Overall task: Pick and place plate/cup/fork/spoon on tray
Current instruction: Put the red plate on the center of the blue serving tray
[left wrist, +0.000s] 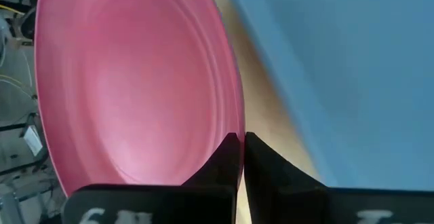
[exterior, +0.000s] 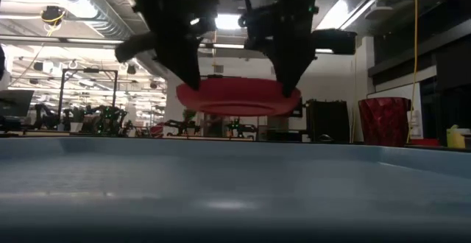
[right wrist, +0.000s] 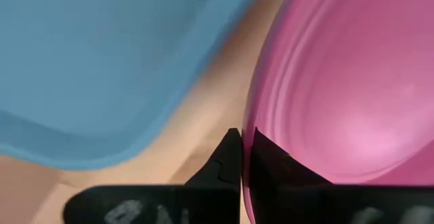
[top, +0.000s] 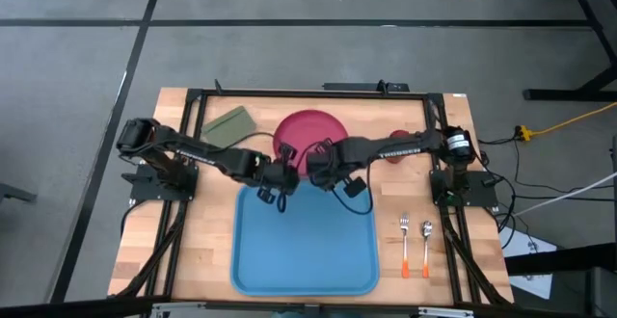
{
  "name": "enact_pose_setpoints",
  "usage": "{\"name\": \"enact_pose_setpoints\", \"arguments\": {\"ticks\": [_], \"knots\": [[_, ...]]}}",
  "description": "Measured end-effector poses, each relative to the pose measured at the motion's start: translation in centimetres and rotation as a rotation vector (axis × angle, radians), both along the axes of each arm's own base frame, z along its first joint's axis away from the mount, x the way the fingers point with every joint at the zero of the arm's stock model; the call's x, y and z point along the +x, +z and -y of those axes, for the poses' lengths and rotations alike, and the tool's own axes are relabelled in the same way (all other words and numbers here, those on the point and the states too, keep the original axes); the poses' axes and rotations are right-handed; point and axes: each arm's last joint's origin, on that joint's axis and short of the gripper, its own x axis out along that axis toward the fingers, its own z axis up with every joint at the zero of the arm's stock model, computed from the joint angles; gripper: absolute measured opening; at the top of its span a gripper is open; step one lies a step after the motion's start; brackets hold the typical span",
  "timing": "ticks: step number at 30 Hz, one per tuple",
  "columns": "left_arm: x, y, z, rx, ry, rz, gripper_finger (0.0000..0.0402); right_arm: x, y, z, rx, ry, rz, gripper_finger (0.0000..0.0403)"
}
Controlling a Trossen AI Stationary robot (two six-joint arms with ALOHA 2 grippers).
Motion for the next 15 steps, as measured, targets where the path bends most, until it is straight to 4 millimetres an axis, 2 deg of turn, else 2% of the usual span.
{"name": "enact_pose_setpoints", "arguments": {"ticks": [6,15], "knots": [[-0.7,0.1,4.0,-0.069,-0.008,0.062,0.0,-0.6,0.1,-4.4,0.013,0.047,0.01,0.0006],[-1.5,-0.3,9.3,-0.203,-0.012,0.166,0.0,-1.4,0.1,-9.6,0.1,0.058,0.058,0.0006]]}}
